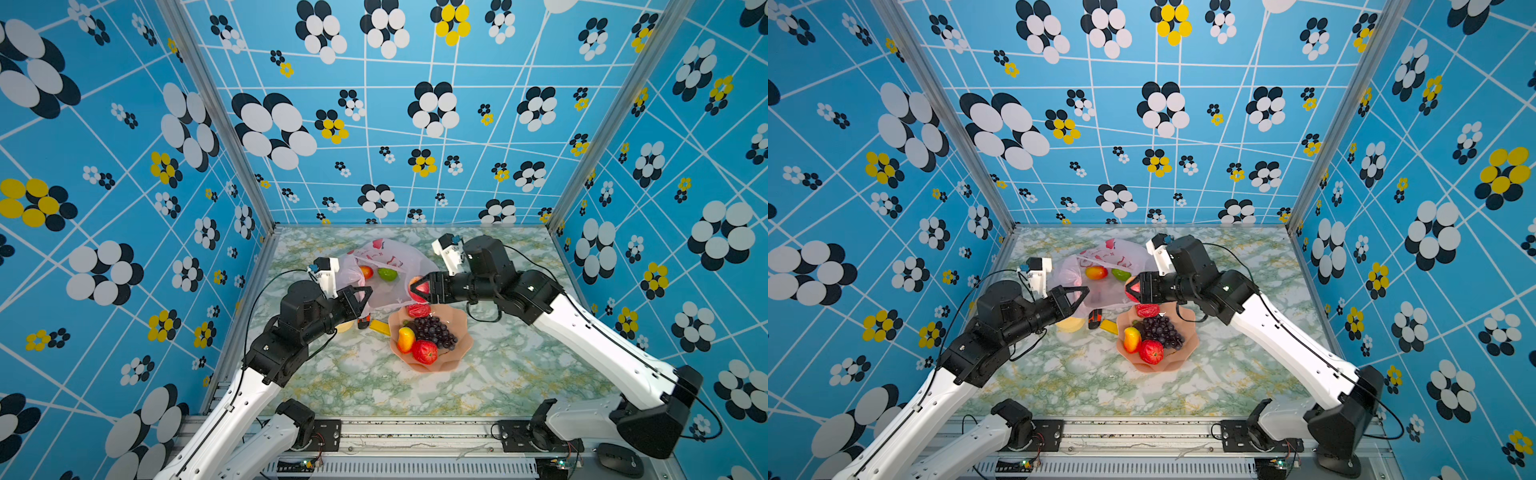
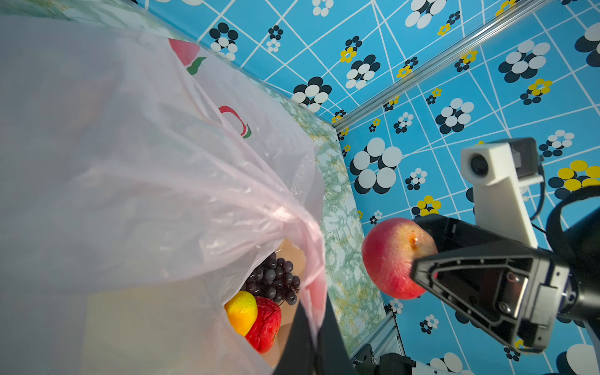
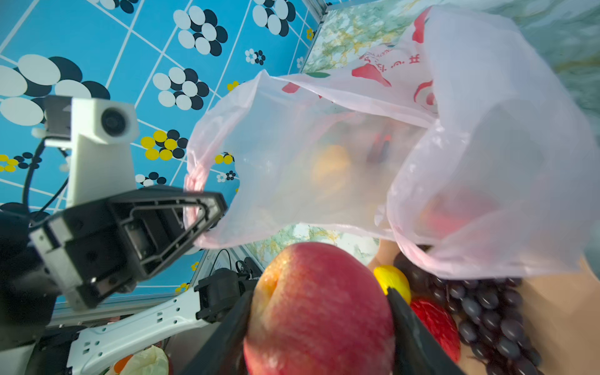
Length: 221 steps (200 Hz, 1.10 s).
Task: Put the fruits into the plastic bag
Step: 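Lift the red apple with the right gripper and carry it into the bag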
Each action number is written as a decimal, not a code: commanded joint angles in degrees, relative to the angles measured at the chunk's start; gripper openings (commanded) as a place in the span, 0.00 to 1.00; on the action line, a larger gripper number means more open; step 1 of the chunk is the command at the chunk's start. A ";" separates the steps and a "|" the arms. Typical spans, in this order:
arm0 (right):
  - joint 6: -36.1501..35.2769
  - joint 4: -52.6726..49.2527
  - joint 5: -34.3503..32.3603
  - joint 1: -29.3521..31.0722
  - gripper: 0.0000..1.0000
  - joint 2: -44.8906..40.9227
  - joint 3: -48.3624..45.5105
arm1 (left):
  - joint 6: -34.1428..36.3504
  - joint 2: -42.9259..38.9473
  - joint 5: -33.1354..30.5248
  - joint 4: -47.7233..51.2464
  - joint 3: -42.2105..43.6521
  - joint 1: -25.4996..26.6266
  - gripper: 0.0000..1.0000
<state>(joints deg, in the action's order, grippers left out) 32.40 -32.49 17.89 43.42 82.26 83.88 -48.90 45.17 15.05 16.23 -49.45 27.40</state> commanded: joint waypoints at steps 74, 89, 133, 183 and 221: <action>0.06 0.49 8.06 0.61 0.62 29.97 18.18 | -0.31 1.94 2.10 -3.57 -1.83 -0.24 0.00; -2.67 -4.67 4.46 0.61 0.67 32.47 21.45 | -0.09 1.85 1.93 -3.24 -1.87 -0.29 0.00; -12.08 -17.73 -14.88 0.79 0.99 32.39 26.66 | 0.92 1.68 0.89 -1.84 -2.27 -0.32 0.00; -22.18 -24.47 -39.36 1.23 0.99 27.77 28.22 | 0.90 1.94 0.25 -1.72 -1.88 -0.24 0.00; -26.64 -26.14 -47.88 0.96 0.99 25.36 27.40 | 0.83 1.49 -0.20 -0.90 -1.92 -0.24 0.00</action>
<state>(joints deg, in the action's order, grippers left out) 10.81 -55.00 -20.05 44.34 111.15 110.43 -48.88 47.20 15.79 14.39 -49.78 27.40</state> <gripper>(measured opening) 0.994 0.040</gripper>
